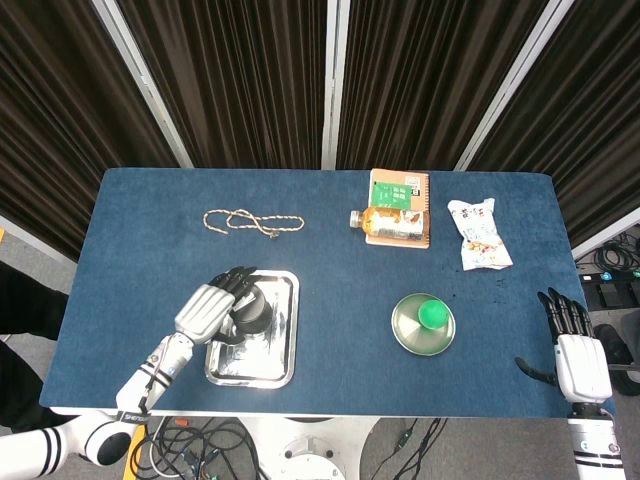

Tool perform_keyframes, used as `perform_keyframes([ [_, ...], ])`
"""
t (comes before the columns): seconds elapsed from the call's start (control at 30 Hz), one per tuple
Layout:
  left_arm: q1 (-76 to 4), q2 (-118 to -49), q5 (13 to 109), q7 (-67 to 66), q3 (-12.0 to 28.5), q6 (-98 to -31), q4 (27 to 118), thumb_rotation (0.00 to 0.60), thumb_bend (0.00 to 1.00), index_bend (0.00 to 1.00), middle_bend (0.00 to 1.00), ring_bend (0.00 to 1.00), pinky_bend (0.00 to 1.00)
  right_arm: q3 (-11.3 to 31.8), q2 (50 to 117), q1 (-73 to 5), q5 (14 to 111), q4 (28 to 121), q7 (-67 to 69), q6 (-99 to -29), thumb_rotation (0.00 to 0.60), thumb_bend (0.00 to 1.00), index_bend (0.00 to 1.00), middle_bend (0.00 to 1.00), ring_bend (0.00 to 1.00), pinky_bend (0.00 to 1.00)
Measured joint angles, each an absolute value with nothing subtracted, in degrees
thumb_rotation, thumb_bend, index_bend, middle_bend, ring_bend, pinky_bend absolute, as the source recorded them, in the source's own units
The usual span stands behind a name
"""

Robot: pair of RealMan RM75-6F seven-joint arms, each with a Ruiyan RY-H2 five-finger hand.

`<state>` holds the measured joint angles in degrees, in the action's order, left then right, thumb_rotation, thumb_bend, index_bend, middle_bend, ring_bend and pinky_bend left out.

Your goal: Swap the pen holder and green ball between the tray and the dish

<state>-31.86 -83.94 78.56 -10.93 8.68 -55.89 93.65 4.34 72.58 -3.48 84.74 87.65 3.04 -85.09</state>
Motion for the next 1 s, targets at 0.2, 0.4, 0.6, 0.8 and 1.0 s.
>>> perform_keyframes([
  [0.2,-33.59,-84.15,77.29,-9.53,8.54,-53.62,92.06,0.600,0.05,0.07,0.07,0.00,0.18,4.44,72.83,-3.57,84.35,87.14,3.27,-84.80,0.600,0.04,0.00,0.00,0.00,0.00],
  [0.4,-34.98,-84.35,75.87,-10.18,8.43,-52.92,91.54,0.600,0.10,0.11,0.20,0.10,0.30,4.45,73.18,-3.58,84.02,86.61,3.58,-84.53,0.600,0.04,0.00,0.00,0.00,0.00],
  [0.6,-35.64,-85.21,75.84,-10.49,8.81,-54.52,90.95,0.600,0.15,0.19,0.26,0.17,0.36,4.52,73.31,-3.62,83.69,86.25,3.82,-84.28,0.600,0.04,0.00,0.00,0.00,0.00],
  [0.8,-36.59,-85.90,76.76,-9.98,9.07,-55.58,90.41,0.600,0.16,0.27,0.29,0.19,0.40,4.53,73.52,-3.65,83.57,85.88,4.03,-84.14,0.600,0.05,0.00,0.00,0.00,0.00],
  [1.0,-38.30,-85.42,77.37,-9.44,10.01,-55.29,91.36,0.600,0.17,0.31,0.34,0.24,0.43,4.68,73.41,-3.54,83.73,85.93,4.33,-84.67,0.600,0.05,0.00,0.00,0.00,0.00],
])
